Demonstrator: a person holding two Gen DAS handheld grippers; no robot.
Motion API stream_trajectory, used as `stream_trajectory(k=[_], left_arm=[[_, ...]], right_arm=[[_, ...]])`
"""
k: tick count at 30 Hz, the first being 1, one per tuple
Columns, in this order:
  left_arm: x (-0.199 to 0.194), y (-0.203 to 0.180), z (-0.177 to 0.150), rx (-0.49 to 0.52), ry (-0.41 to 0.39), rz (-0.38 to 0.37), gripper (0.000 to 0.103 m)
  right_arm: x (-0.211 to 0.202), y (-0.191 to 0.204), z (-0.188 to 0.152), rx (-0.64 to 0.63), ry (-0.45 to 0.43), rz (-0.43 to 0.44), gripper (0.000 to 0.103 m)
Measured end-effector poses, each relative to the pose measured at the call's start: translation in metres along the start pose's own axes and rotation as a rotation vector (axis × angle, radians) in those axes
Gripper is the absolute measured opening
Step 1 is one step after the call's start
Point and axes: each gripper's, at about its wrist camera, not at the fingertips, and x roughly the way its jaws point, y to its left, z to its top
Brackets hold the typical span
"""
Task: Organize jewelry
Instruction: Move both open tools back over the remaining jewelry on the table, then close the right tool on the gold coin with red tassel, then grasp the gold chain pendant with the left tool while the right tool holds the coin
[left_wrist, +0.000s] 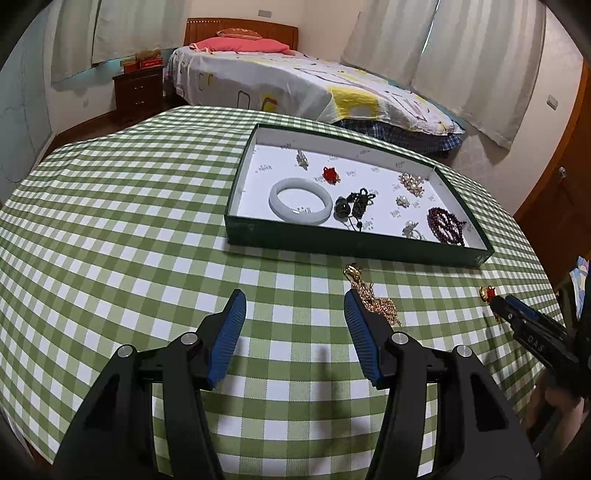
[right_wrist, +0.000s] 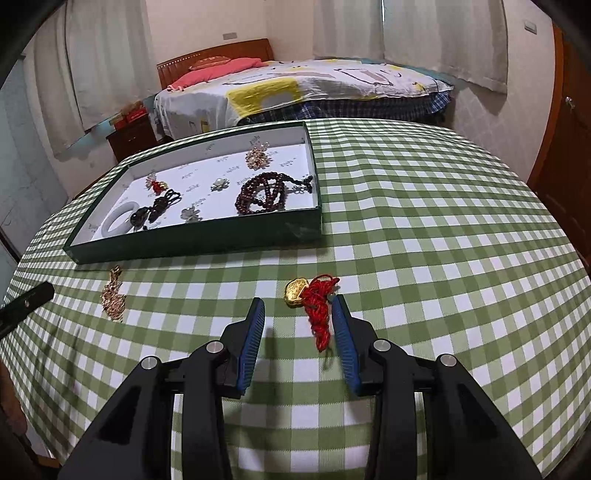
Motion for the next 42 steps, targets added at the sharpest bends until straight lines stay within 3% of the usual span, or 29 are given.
stream_trajectory(k=[6, 15, 29, 35, 42], left_arm=[[0.004, -0.002, -0.002, 0.003, 0.009, -0.005, 0.054], [0.008, -0.012, -0.005, 0.016, 0.024, -0.021, 0.054], [0.021, -0.04, -0.006, 0.055, 0.045, -0.05, 0.054], [0.043, -0.062, -0.005, 0.089, 0.066, -0.056, 0.053], [0.056, -0.072, -0.006, 0.156, 0.075, -0.027, 0.027]], right_arm=[[0.005, 0.0, 0.0, -0.003, 0.009, 0.0, 0.036], [0.013, -0.01, 0.001, 0.045, 0.042, 0.028, 0.013], [-0.001, -0.025, -0.003, 0.039, 0.024, -0.039, 0.011], [-0.005, -0.03, -0.006, 0.06, 0.023, -0.027, 0.011], [-0.004, -0.031, -0.008, 0.072, 0.028, -0.004, 0.011]])
